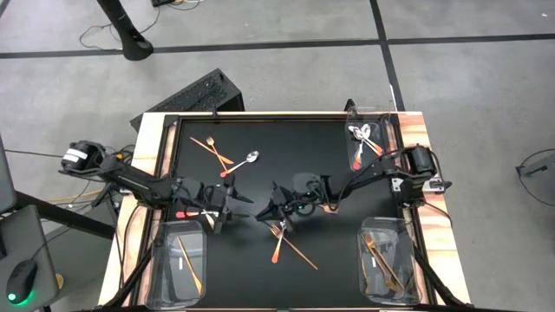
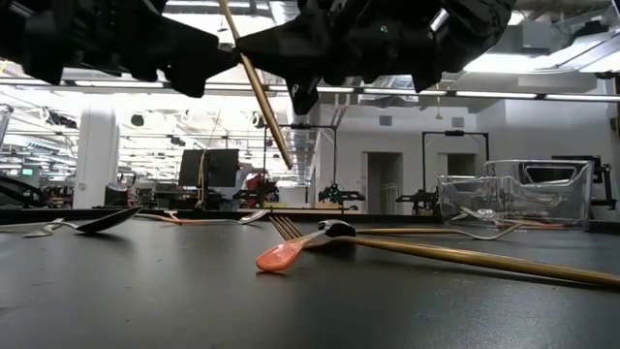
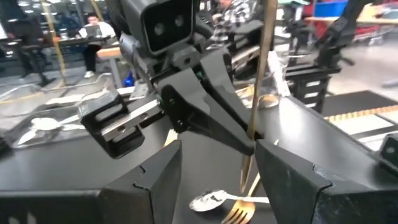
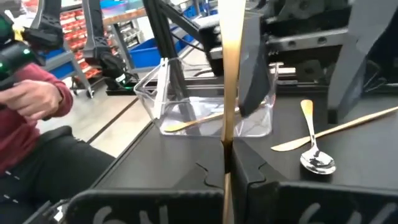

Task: Sort silverware by color (type)
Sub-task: Put the gold table knife into the bottom left transparent bin

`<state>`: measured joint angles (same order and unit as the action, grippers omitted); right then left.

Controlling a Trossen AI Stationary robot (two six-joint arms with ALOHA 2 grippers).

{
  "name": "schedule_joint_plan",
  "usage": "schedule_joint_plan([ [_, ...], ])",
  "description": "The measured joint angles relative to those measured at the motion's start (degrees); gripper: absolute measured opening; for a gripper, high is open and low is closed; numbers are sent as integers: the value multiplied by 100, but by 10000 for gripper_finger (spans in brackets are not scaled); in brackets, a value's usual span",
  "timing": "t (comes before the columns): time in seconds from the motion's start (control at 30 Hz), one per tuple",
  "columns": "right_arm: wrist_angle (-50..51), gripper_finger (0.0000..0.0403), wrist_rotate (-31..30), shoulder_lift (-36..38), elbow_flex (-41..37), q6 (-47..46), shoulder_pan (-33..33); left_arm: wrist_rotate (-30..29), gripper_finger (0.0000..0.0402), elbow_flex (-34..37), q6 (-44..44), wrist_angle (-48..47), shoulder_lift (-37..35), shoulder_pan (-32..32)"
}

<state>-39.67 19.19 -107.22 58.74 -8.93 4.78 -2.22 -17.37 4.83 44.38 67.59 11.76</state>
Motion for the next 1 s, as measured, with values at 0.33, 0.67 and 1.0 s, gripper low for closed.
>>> schedule_joint_plan([
  [0.33,26,9,3,-2,0,41,-104,967,153,0,-144,332,0,-393],
  [0.67,11,9,9,-2,0,41,-224,943,130,-223,122,297,0,-417],
  [1.0,6,10,50,-2,0,41,-261,1359,83,-369,394,104,2,-841],
])
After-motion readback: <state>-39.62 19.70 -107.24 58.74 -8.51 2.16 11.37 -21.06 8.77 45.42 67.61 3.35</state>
